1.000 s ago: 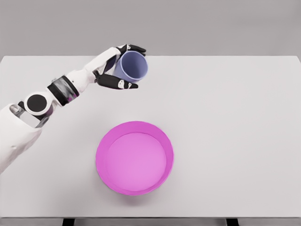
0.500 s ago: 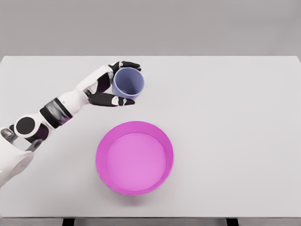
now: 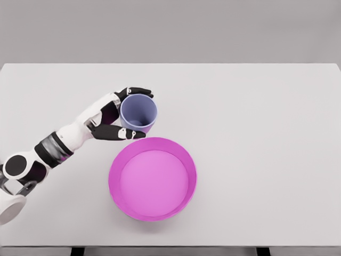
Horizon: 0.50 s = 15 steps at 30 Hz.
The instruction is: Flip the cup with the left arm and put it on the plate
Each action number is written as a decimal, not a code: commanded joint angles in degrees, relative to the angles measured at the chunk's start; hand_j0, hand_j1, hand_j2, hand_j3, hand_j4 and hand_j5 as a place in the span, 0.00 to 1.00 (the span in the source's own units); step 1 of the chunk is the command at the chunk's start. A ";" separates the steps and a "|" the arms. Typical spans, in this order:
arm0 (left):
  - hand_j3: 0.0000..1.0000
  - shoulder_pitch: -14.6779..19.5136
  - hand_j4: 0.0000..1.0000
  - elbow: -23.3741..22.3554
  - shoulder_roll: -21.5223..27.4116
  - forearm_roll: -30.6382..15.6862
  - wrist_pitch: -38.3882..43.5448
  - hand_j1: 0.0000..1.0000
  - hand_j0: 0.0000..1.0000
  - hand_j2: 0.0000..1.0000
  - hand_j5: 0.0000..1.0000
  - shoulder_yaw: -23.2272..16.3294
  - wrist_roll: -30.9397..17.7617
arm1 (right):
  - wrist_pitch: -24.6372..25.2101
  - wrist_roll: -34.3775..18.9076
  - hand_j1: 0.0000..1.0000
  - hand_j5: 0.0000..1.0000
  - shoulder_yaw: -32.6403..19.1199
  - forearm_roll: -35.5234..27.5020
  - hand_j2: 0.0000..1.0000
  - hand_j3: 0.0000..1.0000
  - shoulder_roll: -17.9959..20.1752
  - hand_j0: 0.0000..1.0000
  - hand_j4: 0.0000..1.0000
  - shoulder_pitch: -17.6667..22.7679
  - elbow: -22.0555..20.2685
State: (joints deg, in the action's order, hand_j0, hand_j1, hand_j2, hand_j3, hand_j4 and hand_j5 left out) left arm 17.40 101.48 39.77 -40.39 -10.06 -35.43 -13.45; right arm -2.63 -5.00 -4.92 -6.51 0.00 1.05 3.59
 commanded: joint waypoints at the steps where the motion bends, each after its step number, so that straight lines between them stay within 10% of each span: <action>1: 0.77 -0.09 0.77 0.47 0.13 -0.31 -0.92 0.77 0.77 0.77 0.77 0.10 0.00 | 0.00 -0.01 1.00 1.00 0.00 0.01 1.00 1.00 0.00 1.00 1.00 0.00 0.01; 15: 0.78 -7.03 0.78 1.62 -0.05 0.13 -5.06 0.78 0.78 0.78 0.78 -0.52 -0.35 | 0.00 -0.01 1.00 1.00 0.00 0.01 1.00 1.00 0.00 1.00 1.00 0.00 0.01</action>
State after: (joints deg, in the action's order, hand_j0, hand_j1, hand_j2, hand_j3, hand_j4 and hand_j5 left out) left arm 10.20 103.04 39.74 -40.04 -14.49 -35.75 -13.78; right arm -2.63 -5.00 -4.93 -6.51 0.00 1.05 3.60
